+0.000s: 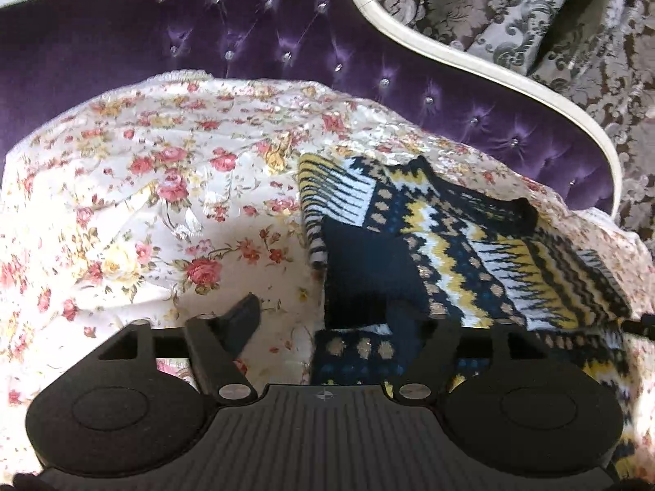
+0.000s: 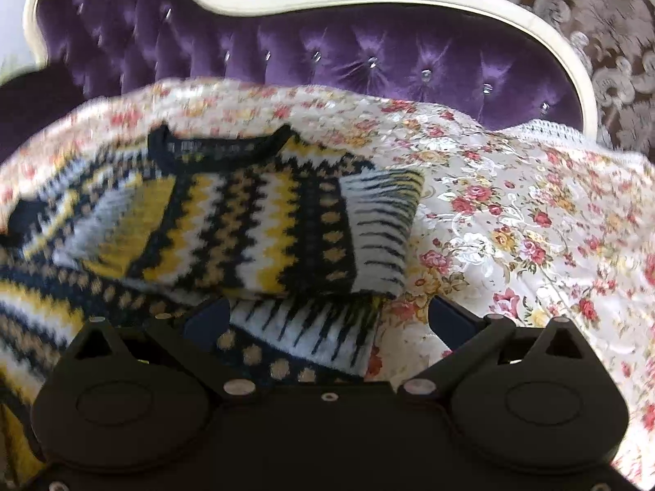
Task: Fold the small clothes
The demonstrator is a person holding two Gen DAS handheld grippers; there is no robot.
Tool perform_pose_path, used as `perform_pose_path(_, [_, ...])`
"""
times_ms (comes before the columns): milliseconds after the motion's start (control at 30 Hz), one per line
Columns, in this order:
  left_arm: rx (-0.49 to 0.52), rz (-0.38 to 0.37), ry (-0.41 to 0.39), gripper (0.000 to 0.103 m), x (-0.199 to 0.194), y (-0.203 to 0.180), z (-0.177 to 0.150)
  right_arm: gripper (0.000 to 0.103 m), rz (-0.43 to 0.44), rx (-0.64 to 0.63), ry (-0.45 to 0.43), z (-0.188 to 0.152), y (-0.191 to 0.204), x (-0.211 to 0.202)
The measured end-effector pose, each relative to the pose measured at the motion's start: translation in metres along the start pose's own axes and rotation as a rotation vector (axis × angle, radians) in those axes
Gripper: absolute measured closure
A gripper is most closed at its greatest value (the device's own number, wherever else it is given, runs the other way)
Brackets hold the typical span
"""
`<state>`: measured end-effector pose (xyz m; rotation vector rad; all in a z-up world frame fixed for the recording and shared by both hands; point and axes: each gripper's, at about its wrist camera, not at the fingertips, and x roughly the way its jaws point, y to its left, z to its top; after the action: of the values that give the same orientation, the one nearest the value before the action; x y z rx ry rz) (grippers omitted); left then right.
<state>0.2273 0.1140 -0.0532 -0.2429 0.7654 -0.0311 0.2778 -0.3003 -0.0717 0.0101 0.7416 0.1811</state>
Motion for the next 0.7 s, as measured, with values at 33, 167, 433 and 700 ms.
perform_pose_path(33, [0.008,-0.001,-0.003,0.031,-0.003,-0.003,-0.001,0.000,0.015,0.028,-0.014,0.001,-0.003,-0.002])
perform_pose_path(167, [0.040,-0.007,-0.007,0.021,-0.016,-0.016,-0.005,0.000,0.084,0.146,-0.070,0.002,-0.016,-0.007])
perform_pose_path(433, [0.083,-0.012,0.007,0.016,-0.048,-0.042,-0.021,0.000,0.217,0.326,-0.143,-0.003,-0.032,-0.009])
perform_pose_path(700, [0.072,-0.033,-0.038,0.008,-0.098,-0.047,-0.051,0.000,0.268,0.289,-0.239,-0.014,-0.019,-0.024])
